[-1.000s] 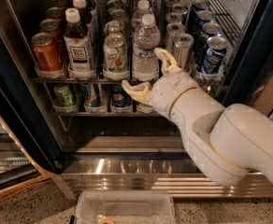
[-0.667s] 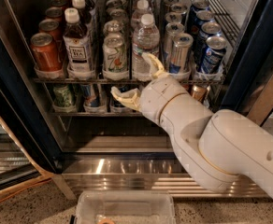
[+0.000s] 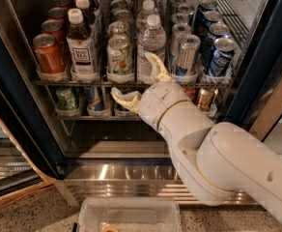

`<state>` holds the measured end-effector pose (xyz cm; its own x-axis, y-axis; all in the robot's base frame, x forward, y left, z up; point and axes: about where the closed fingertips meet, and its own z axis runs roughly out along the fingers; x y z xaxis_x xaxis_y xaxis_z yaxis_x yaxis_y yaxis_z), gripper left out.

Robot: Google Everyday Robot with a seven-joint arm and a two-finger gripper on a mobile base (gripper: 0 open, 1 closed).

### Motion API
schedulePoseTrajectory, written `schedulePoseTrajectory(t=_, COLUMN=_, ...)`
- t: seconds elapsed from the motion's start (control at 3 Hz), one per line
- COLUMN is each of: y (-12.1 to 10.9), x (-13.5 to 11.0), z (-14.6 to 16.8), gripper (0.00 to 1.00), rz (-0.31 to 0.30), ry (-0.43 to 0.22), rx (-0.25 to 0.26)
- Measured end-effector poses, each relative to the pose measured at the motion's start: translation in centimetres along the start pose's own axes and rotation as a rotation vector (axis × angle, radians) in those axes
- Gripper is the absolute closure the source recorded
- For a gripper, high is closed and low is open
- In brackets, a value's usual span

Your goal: Pick water bottle from top shelf of fridge

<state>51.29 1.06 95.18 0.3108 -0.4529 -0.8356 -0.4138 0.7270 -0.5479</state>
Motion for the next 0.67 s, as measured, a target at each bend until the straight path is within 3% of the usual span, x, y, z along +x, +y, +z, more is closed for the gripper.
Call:
schedulePoseTrajectory(t=0.33, y=-0.3, x=-0.9, z=0.0, gripper=0.34, rz=0.021, ry=-0.027, rx=0.091)
schedulePoseTrajectory(t=0.67, y=-2.0, x=-0.6, z=-0.2, gripper=0.28, rz=-0.012, ry=-0.017, rx=0.22)
